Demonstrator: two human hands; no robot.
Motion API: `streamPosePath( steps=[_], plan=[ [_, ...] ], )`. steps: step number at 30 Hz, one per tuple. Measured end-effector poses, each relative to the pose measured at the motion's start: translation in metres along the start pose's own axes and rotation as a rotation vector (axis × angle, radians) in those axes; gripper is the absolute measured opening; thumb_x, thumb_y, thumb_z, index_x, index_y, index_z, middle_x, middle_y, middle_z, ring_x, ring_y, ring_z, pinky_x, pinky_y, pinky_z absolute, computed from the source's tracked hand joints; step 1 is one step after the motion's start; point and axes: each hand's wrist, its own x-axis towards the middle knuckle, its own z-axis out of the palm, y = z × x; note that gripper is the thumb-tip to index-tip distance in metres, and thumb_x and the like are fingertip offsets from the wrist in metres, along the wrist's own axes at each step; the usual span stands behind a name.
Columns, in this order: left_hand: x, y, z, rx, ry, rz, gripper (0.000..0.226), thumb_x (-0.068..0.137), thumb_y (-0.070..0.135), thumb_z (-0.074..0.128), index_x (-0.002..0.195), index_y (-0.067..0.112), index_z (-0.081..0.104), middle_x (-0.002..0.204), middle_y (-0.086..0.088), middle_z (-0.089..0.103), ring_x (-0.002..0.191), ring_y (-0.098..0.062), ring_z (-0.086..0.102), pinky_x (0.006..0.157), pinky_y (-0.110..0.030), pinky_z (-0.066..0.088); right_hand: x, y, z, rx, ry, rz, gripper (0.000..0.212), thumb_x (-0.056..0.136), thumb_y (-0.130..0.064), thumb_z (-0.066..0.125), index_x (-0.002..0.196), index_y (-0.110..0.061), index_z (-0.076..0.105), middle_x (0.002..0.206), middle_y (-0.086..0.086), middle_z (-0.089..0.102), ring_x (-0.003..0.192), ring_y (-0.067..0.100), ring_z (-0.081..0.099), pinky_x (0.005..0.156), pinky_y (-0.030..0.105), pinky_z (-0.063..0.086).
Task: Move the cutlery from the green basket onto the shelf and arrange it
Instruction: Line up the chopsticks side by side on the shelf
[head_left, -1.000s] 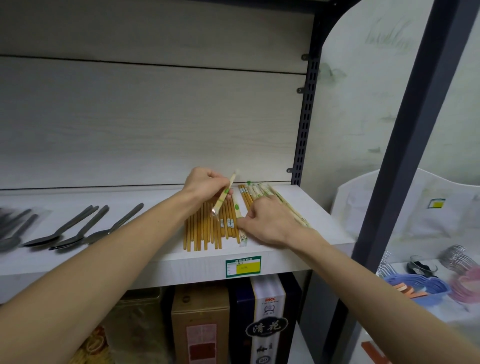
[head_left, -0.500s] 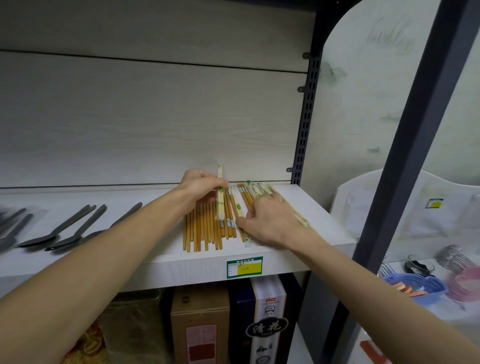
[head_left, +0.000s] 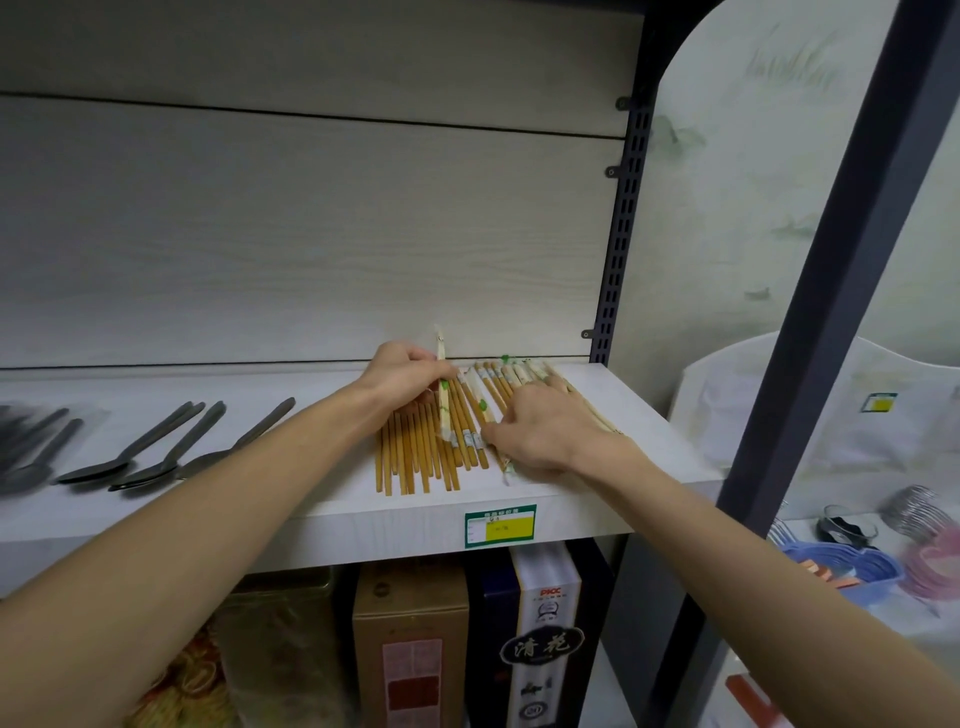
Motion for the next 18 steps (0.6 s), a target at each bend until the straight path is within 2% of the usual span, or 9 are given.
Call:
streamPosePath(
  steps=[2, 4, 6, 8, 10, 12, 14, 16, 18],
  plan=[
    [-0.001, -0.001, -0.001, -0.005, 0.002, -0.001, 0.012, 0.091, 0.023, 0.072, 0.091, 0.011, 0.072, 0.086, -0.011, 0.066, 0.069, -0.015, 0.057, 0.055, -0.025, 0.044, -0.003, 0.003, 0.001, 0.102, 0.018, 0.011, 0.041, 0.092, -0.046, 0.058, 0.064, -0.017, 0.053, 0.084, 0.005, 0.061, 0.112, 0.031, 0.057, 0.097, 0.04, 0.046],
    [0.0, -0.001, 0.001, -0.007, 0.012, 0.002, 0.01, 0.091, 0.021, 0.073, 0.088, 0.012, 0.071, 0.087, -0.011, 0.067, 0.07, -0.016, 0.057, 0.054, -0.024, 0.044, -0.007, 0.011, -0.002, 0.232, 0.055, 0.035, 0.036, 0.092, -0.039, 0.058, 0.068, -0.013, 0.059, 0.076, 0.006, 0.065, 0.086, 0.03, 0.066, 0.074, 0.036, 0.053],
    [0.0, 0.002, 0.006, -0.004, 0.017, 0.016, 0.008, 0.091, 0.021, 0.073, 0.088, 0.015, 0.07, 0.087, -0.007, 0.069, 0.067, -0.012, 0.058, 0.053, -0.02, 0.045, -0.01, 0.024, -0.01, 0.342, 0.148, 0.089, 0.038, 0.092, -0.037, 0.057, 0.08, -0.003, 0.067, 0.081, 0.012, 0.073, 0.078, 0.031, 0.069, 0.067, 0.037, 0.055],
    [0.001, 0.009, 0.017, 0.01, 0.021, 0.041, 0.013, 0.089, 0.025, 0.075, 0.093, 0.016, 0.066, 0.084, -0.002, 0.069, 0.067, -0.01, 0.059, 0.059, -0.023, 0.047, -0.012, 0.043, -0.017, 0.375, 0.28, 0.119, 0.04, 0.094, -0.036, 0.057, 0.088, 0.001, 0.069, 0.084, 0.016, 0.074, 0.081, 0.032, 0.069, 0.062, 0.032, 0.05],
    [0.007, 0.015, 0.033, 0.017, 0.014, 0.058, 0.032, 0.087, 0.03, 0.078, 0.109, 0.014, 0.06, 0.082, -0.001, 0.069, 0.068, -0.013, 0.061, 0.068, -0.028, 0.049, -0.015, 0.065, -0.019, 0.364, 0.399, 0.165, 0.038, 0.095, -0.038, 0.058, 0.083, -0.004, 0.068, 0.077, 0.01, 0.072, 0.078, 0.029, 0.068, 0.064, 0.031, 0.05],
    [0.01, 0.024, 0.054, 0.026, -0.014, 0.081, 0.05, 0.083, 0.035, 0.079, 0.122, 0.016, 0.053, 0.086, -0.003, 0.072, 0.071, -0.018, 0.065, 0.074, -0.033, 0.052, -0.017, 0.084, -0.016, 0.377, 0.465, 0.229, 0.034, 0.094, -0.04, 0.059, 0.076, -0.013, 0.066, 0.069, 0.0, 0.069, 0.073, 0.025, 0.067, 0.069, 0.037, 0.057],
    [0.014, 0.031, 0.074, 0.125, -0.017, 0.132, 0.063, 0.075, 0.048, 0.077, 0.128, 0.022, 0.054, 0.102, -0.005, 0.073, 0.091, -0.024, 0.07, 0.088, -0.038, 0.055, -0.018, 0.095, -0.015, 0.383, 0.466, 0.293, 0.03, 0.094, -0.038, 0.06, 0.075, -0.016, 0.068, 0.068, -0.002, 0.068, 0.071, 0.024, 0.067, 0.07, 0.04, 0.058],
    [0.017, 0.035, 0.092, 0.283, -0.008, 0.194, 0.059, 0.079, 0.052, 0.071, 0.13, 0.025, 0.058, 0.114, -0.003, 0.07, 0.104, -0.024, 0.066, 0.096, -0.04, 0.052, -0.018, 0.102, -0.015, 0.331, 0.42, 0.317, 0.021, 0.089, -0.032, 0.062, 0.078, -0.017, 0.071, 0.071, 0.001, 0.07, 0.072, 0.025, 0.068, 0.071, 0.041, 0.059],
    [0.017, 0.036, 0.107, 0.423, 0.001, 0.241, 0.045, 0.086, 0.051, 0.065, 0.124, 0.028, 0.063, 0.111, 0.0, 0.07, 0.103, -0.024, 0.066, 0.093, -0.039, 0.054, -0.019, 0.103, -0.017, 0.286, 0.359, 0.305, 0.017, 0.085, -0.028, 0.062, 0.08, -0.017, 0.075, 0.074, 0.001, 0.073, 0.073, 0.023, 0.069, 0.072, 0.042, 0.061]
  ],
)
